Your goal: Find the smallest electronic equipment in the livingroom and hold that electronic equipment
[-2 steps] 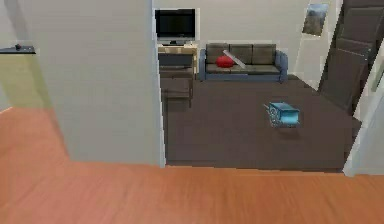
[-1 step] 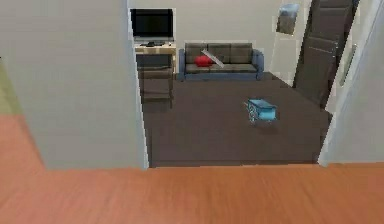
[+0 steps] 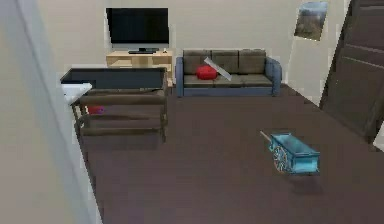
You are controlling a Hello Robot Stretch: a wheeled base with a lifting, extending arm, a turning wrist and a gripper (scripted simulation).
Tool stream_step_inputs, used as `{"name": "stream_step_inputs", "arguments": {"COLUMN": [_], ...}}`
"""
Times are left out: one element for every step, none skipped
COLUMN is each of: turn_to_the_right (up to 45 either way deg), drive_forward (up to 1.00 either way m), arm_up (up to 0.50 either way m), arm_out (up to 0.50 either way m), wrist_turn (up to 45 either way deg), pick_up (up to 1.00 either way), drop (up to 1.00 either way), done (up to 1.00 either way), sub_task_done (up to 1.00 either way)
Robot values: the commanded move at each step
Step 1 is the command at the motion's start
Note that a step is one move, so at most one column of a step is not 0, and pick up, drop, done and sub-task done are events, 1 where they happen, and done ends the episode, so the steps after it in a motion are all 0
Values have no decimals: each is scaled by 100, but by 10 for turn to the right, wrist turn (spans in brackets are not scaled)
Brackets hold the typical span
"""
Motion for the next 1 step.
{"name": "stream_step_inputs", "arguments": {"turn_to_the_right": [0], "drive_forward": [100], "arm_up": [0], "arm_out": [0], "wrist_turn": [0], "pick_up": [0], "drop": [0], "done": [0], "sub_task_done": [0]}}
